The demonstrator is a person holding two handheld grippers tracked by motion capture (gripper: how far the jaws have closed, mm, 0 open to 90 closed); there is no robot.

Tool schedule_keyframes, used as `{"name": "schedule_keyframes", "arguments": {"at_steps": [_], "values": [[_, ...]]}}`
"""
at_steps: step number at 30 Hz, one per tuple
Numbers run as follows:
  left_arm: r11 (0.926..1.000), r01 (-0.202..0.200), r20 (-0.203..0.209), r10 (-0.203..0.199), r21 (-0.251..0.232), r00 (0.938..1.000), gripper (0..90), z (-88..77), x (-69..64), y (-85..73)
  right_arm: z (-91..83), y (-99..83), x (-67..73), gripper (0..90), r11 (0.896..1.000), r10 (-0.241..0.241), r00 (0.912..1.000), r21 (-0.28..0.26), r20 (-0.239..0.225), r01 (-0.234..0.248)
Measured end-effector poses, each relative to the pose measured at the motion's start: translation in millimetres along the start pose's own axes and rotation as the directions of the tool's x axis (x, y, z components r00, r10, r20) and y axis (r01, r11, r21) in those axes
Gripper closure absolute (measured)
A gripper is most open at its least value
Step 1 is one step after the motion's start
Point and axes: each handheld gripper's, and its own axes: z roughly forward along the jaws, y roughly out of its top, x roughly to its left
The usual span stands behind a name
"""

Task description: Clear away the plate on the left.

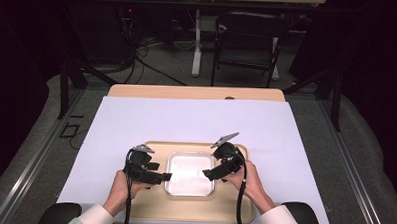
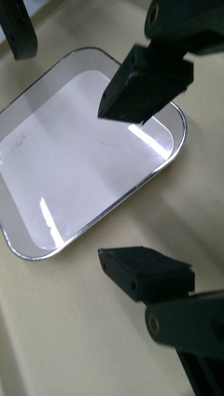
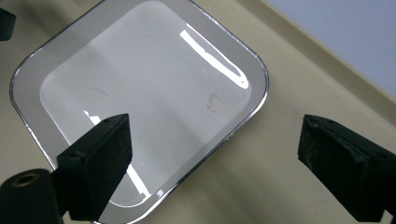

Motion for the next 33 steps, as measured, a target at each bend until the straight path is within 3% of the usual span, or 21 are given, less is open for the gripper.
{"name": "schedule_keyframes", "arguments": {"at_steps": [4, 7, 18, 21, 25, 33], "values": [[0.9993, -0.027, -0.039, 0.026, -0.027, 0.9989, 16.2, -9.3, -2.0, 2.4, -14.7, -0.5, 1.4, 3.9, 0.998, -0.007, 0.9998, -0.062, 0.02, 0.009], [0.9976, -0.044, -0.064, 0.04, -0.055, 0.9971, 14.7, -18.0, -2.6, 3.6, -25.7, -1.2, 3.2, 0.9, 0.994, -0.006, 0.9994, -0.106, 0.035, 0.01], [0.9886, -0.081, -0.13, 0.064, -0.127, 0.9895, 6.7, -46.9, -2.3, 3.6, -68.5, -8.8, 7.5, 0.0, 0.96, -0.019, 0.996, -0.275, 0.087, 0.043], [0.9861, -0.088, -0.147, 0.067, -0.141, 0.9869, 4.8, -53.1, -2.5, 1.2, -77.1, -14.8, 5.0, 0.0, 0.952, -0.011, 0.9951, -0.303, 0.099, 0.041], [0.9845, -0.101, -0.16, 0.078, -0.143, 0.984, 3.0, -60.3, -0.3, -5.1, -85.8, -24.5, 0.4, 0.0, 0.95, 0.008, 0.9926, -0.312, 0.121, 0.03], [0.9868, -0.071, -0.167, 0.046, -0.146, 0.9849, 0.1, -70.6, 10.3, -17.5, -101.9, -50.5, -7.6, 0.0, 0.941, 0.036, 0.9866, -0.337, 0.159, 0.02]]}}
